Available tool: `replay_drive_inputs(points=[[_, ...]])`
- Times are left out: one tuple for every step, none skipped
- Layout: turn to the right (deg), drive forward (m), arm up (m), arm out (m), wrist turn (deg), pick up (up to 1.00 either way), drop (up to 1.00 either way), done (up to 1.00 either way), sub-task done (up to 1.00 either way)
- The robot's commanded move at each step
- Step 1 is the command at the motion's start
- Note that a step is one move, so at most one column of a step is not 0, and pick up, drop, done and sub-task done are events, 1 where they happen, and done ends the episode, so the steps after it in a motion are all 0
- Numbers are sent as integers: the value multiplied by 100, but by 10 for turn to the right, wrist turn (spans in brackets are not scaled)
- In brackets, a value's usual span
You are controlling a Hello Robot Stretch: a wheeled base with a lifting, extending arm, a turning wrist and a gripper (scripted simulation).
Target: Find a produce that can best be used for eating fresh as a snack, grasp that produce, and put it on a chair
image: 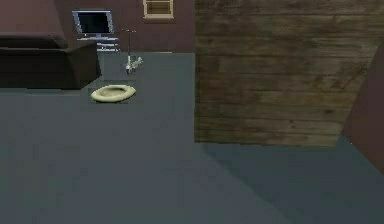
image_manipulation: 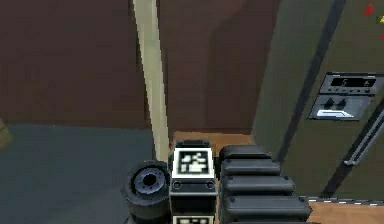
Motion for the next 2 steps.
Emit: replay_drive_inputs(points=[[-60,0,0,0,0,0,0,0,0],[0,60,0,0,0,0,0,0,0]])
